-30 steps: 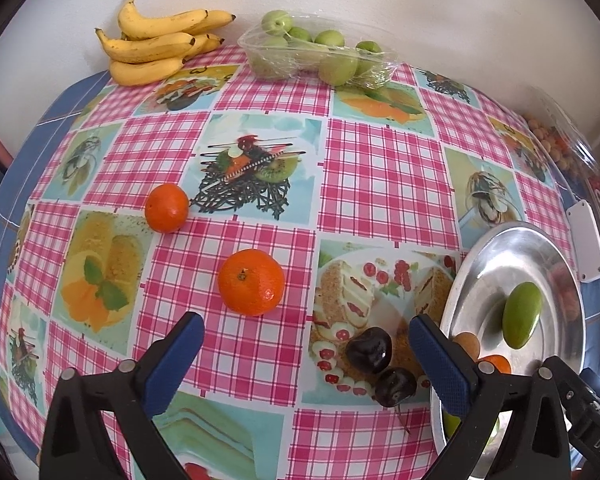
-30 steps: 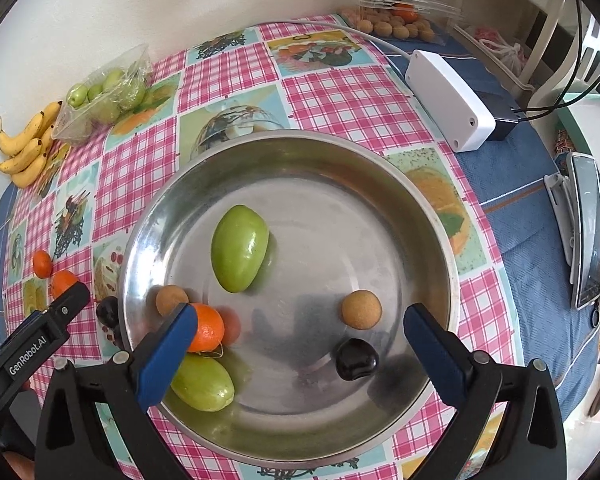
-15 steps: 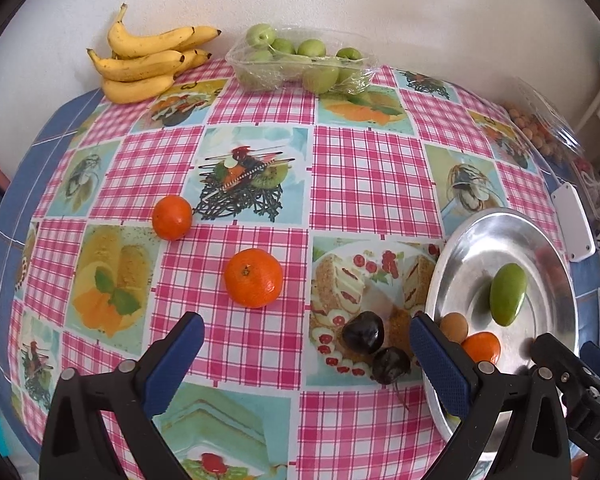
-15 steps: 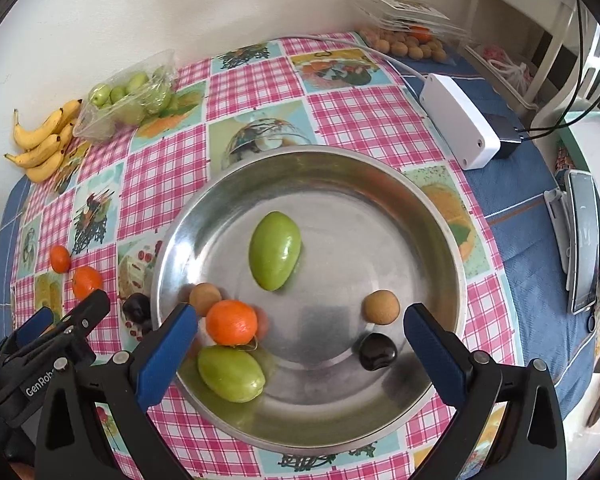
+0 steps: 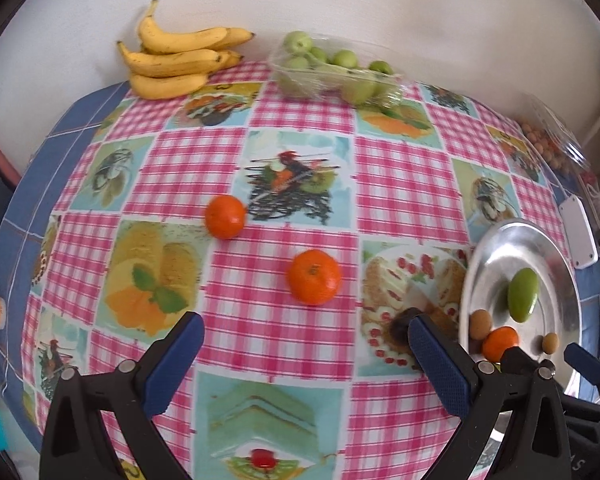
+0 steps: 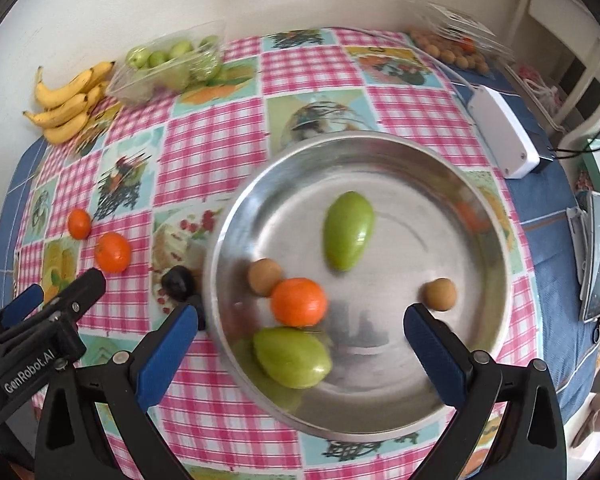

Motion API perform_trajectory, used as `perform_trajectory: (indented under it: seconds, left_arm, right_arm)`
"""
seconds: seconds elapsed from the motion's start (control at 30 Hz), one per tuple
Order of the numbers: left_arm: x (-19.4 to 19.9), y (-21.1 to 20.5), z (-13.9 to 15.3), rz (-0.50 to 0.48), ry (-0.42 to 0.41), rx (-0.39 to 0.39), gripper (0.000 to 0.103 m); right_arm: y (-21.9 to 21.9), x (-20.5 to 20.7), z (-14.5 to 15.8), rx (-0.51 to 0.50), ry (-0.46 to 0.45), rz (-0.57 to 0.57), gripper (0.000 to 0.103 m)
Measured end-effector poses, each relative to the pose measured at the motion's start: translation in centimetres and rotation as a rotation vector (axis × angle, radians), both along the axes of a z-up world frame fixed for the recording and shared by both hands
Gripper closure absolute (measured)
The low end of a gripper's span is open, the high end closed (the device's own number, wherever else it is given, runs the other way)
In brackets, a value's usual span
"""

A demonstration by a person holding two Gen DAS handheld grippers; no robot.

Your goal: Organize fruits

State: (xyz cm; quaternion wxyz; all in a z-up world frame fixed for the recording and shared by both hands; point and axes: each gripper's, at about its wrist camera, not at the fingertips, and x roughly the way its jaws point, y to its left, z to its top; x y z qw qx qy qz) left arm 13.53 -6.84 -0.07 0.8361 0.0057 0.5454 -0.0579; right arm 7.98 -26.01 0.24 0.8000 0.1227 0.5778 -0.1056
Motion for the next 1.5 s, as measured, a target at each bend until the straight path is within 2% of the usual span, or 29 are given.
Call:
perform_trajectory:
  seconds: [0.37, 0.9, 1.23, 1.5]
  left_arm:
    - [1.2, 6.4, 0.3, 0.12, 0.003, -0.017, 0.0]
    - [2.2, 13.4, -0.1, 0.234, 0.013, -0.025, 0.0]
    - [2.6, 14.5, -0.7, 0.246, 0.017, -0.006, 0.0]
    - [3.0, 13.8, -1.3, 0.232, 0.025, -0.005, 0.0]
  right_arm:
    - [4.7, 1.9, -0.3, 0.007, 0.006, 0.066, 0.0]
    - [12.4, 4.1, -1.6, -0.002, 0.023, 0.194, 0.0]
    - [15.6, 5.0, -2.5, 0.008, 0.022, 0.256, 0.0]
    - [15.7, 5.3, -3.5, 0.033, 0.023, 0.252, 0.0]
